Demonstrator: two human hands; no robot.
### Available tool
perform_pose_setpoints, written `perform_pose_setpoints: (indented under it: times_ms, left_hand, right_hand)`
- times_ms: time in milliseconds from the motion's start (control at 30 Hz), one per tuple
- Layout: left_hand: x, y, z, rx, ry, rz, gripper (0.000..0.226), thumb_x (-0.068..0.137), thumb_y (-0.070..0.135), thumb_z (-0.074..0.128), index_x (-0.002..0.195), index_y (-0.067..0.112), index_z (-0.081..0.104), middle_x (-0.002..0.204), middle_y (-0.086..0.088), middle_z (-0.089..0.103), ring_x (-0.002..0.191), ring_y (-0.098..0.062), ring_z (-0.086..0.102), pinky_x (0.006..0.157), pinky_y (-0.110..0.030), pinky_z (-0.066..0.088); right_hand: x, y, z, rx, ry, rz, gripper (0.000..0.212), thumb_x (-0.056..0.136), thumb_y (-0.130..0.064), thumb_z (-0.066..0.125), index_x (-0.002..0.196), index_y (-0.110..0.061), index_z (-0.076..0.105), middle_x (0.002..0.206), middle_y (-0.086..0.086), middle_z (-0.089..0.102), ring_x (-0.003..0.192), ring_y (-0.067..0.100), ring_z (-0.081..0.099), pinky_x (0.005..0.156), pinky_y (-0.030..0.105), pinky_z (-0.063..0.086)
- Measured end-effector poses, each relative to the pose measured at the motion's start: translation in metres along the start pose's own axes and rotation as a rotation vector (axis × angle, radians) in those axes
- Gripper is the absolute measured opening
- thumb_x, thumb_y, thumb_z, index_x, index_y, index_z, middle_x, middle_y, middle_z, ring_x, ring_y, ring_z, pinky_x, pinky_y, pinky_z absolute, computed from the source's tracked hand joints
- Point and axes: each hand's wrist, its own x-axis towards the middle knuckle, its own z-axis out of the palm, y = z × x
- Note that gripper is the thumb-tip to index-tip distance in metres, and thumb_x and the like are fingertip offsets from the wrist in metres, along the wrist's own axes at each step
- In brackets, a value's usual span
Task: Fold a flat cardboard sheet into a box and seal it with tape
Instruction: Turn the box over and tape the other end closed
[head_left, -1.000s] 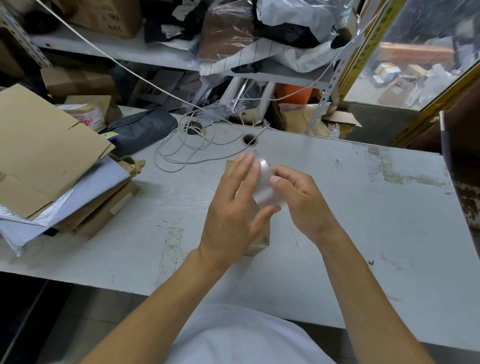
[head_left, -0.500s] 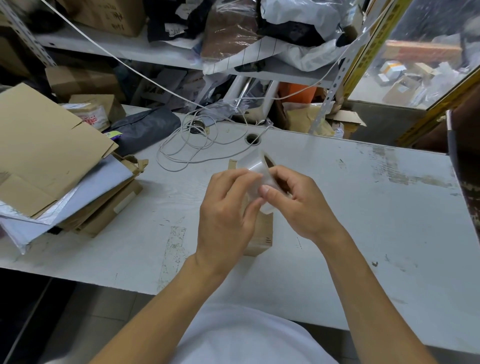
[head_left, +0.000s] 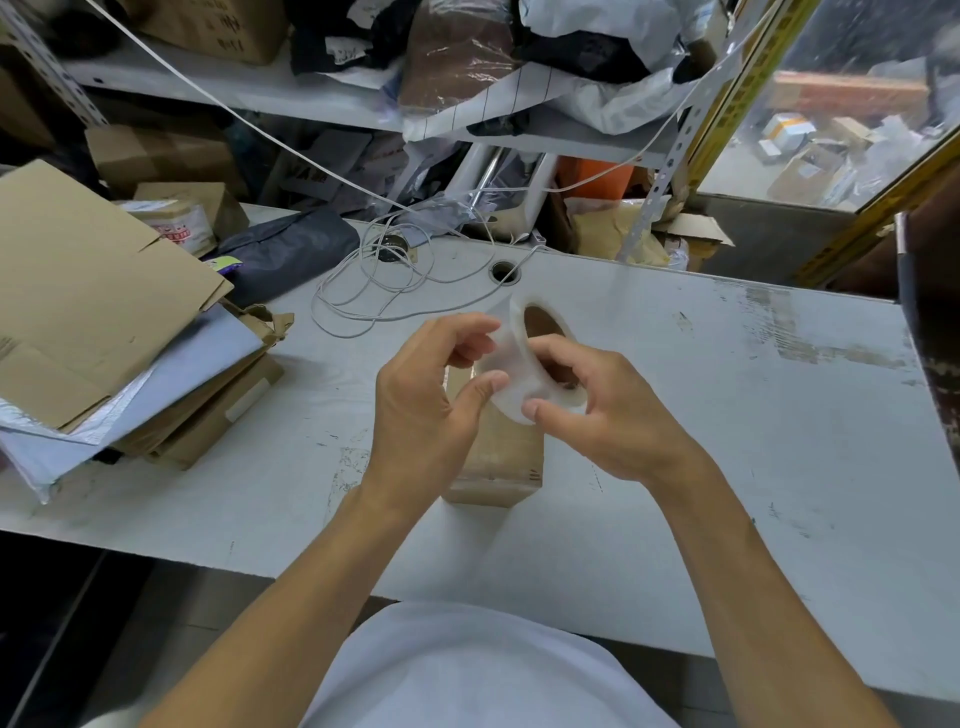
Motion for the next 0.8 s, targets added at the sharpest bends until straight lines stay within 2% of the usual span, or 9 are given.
perform_pose_setpoints:
  times_ms: [67,133,200,300,367,467,633,733,800]
  left_hand:
    - [0.004,0.001,0.000,0.034,-0.006,0.054,0.031,0.085,0.003,0.073,0.114,0.009,0.067,0.102,0.000,0.066,0.096,-0.015,0.061,0.084,-0.031,0.053]
    - [0.007,0.001,-0.001,0.039,-0.012,0.059,0.026,0.088,0.004,0.070,0.113,0.010,0.068,0.104,0.001,0.065,0.097,-0.014,0.060,0.084,-0.028,0.052]
    - [0.009,0.000,-0.002,-0.010,-0.020,-0.004,0.021,0.089,0.008,0.069,0.109,0.012,0.068,0.102,0.003,0.066,0.095,-0.013,0.061,0.083,-0.028,0.052]
    - [0.008,0.003,-0.004,-0.141,-0.036,-0.125,0.017,0.087,0.011,0.068,0.103,0.012,0.067,0.097,0.003,0.068,0.090,-0.016,0.064,0.082,-0.028,0.054]
    - [0.006,0.004,-0.003,-0.183,-0.038,-0.162,0.016,0.085,0.010,0.068,0.102,0.011,0.068,0.096,0.003,0.069,0.089,-0.017,0.065,0.082,-0.028,0.054]
    - [0.004,0.004,-0.002,-0.238,-0.029,-0.213,0.018,0.084,0.010,0.068,0.102,0.012,0.068,0.097,0.001,0.069,0.089,-0.015,0.064,0.082,-0.026,0.052]
    - [0.005,0.007,-0.001,-0.289,-0.016,-0.263,0.019,0.085,0.007,0.070,0.103,0.013,0.068,0.099,0.002,0.069,0.091,-0.014,0.065,0.082,-0.024,0.051]
    - [0.006,0.009,0.000,-0.302,0.005,-0.262,0.020,0.084,0.006,0.070,0.102,0.016,0.067,0.095,0.008,0.068,0.091,-0.012,0.065,0.085,-0.026,0.052]
    - [0.006,0.010,0.001,-0.304,0.019,-0.256,0.022,0.084,0.005,0.070,0.103,0.016,0.066,0.093,0.010,0.066,0.090,-0.010,0.064,0.086,-0.028,0.053]
  right_hand:
    - [0.001,0.000,-0.002,0.042,-0.002,0.018,0.033,0.090,-0.009,0.067,0.119,-0.023,0.064,0.092,-0.021,0.066,0.088,0.007,0.063,0.073,0.016,0.047]
    - [0.001,-0.001,-0.003,0.051,0.023,0.018,0.022,0.093,-0.018,0.066,0.114,-0.022,0.066,0.090,-0.013,0.067,0.083,0.009,0.063,0.070,0.018,0.048]
    - [0.002,-0.001,-0.002,0.034,0.088,0.015,0.016,0.093,-0.029,0.062,0.104,-0.020,0.068,0.082,-0.007,0.066,0.072,0.009,0.059,0.063,0.022,0.046]
    - [0.002,-0.001,0.000,0.001,0.138,0.002,0.021,0.093,-0.039,0.059,0.098,-0.020,0.068,0.076,-0.003,0.063,0.066,0.015,0.057,0.058,0.031,0.043]
    - [0.000,-0.002,-0.001,0.040,0.104,0.000,0.021,0.088,-0.038,0.067,0.099,-0.020,0.068,0.079,-0.002,0.065,0.068,0.017,0.059,0.059,0.033,0.046]
    - [-0.001,-0.002,-0.007,0.047,0.037,-0.003,0.030,0.078,-0.031,0.078,0.104,-0.018,0.068,0.084,-0.004,0.067,0.074,0.016,0.064,0.061,0.028,0.051]
    - [0.001,-0.001,-0.010,0.077,0.045,-0.009,0.027,0.077,-0.025,0.079,0.102,-0.020,0.069,0.085,-0.007,0.067,0.075,0.014,0.064,0.063,0.023,0.050]
    - [-0.001,-0.002,-0.007,0.146,0.062,0.008,0.026,0.078,-0.023,0.079,0.102,-0.023,0.069,0.086,-0.006,0.067,0.076,0.015,0.064,0.064,0.030,0.054]
    - [-0.001,-0.002,-0.007,0.157,0.068,0.000,0.027,0.078,-0.022,0.078,0.103,-0.023,0.068,0.086,-0.008,0.068,0.076,0.014,0.064,0.064,0.028,0.054]
